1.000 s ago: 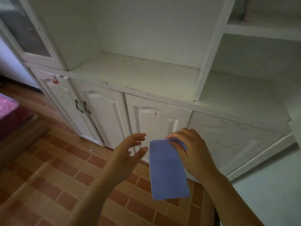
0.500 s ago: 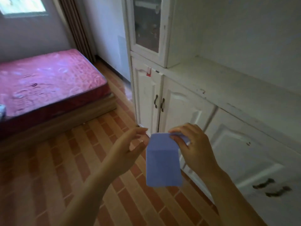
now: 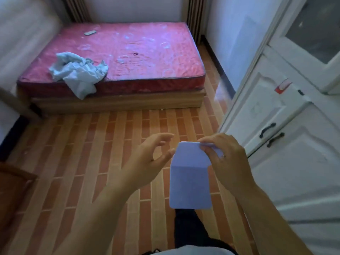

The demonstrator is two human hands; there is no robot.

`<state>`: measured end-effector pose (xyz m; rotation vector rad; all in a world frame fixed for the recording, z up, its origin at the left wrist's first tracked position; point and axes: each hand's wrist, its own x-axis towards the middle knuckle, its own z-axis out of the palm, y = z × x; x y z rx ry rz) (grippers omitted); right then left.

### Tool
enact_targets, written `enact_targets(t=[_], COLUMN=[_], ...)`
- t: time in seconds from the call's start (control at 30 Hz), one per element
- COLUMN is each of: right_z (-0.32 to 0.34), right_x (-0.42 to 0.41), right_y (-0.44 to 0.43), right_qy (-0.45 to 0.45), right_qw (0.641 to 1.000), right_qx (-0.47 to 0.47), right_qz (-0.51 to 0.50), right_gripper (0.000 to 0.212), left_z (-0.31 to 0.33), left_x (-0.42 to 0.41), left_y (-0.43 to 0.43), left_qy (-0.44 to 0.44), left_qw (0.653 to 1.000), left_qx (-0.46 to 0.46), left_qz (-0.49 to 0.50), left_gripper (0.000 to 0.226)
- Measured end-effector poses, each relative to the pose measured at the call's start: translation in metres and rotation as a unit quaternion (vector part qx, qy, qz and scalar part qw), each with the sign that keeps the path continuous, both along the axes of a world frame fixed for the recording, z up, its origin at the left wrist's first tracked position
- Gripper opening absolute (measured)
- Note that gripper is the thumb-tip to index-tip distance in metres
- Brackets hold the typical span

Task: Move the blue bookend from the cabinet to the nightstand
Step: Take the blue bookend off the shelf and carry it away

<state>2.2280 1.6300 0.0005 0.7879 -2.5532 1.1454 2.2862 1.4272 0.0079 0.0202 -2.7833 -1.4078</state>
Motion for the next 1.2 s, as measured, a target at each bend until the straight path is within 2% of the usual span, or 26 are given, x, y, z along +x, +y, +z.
enact_targets(t=[0.2, 0.37, 0.5, 0.73, 0.93, 1.1, 1.2], right_z=[-0.010, -0.014, -0.015, -0.021, -0.019, -0.013, -0.003], right_x=[-0.088, -0.151, -0.179, -0.183, -0.175, -0.176, -0.167], right_y=[-0.039, -0.080, -0.122, -0.221, -0.318, -0.408, -0.468], right_qy=[-0.002, 0.021, 0.039, -0.005, -0.020, -0.006, 0.006], right_qw=[0.995, 0.986, 0.973, 0.937, 0.906, 0.889, 0.879], right_qx=[0.007, 0.040, 0.046, 0.053, 0.062, 0.080, 0.088], right_qz=[0.097, 0.163, 0.221, 0.344, 0.419, 0.452, 0.469], right_gripper=[0.029, 0.014, 0.012, 0.018, 0.017, 0.016, 0.012], left_z=[-0.006, -0.011, -0.012, -0.012, -0.028, -0.021, -0.004], left_x=[-0.053, -0.086, -0.080, -0.042, -0.035, -0.035, -0.019], left_y=[-0.038, -0.058, -0.076, -0.134, -0.201, -0.285, -0.338], left_qy=[-0.012, -0.018, -0.024, -0.066, -0.059, -0.048, -0.025], left_qw=[0.996, 0.986, 0.968, 0.926, 0.903, 0.898, 0.891], left_qx=[0.007, 0.021, 0.033, -0.049, -0.023, -0.011, -0.039], left_qz=[0.091, 0.167, 0.250, 0.367, 0.425, 0.437, 0.451], left_gripper=[0.041, 0.041, 0.041, 0.038, 0.037, 0.036, 0.036])
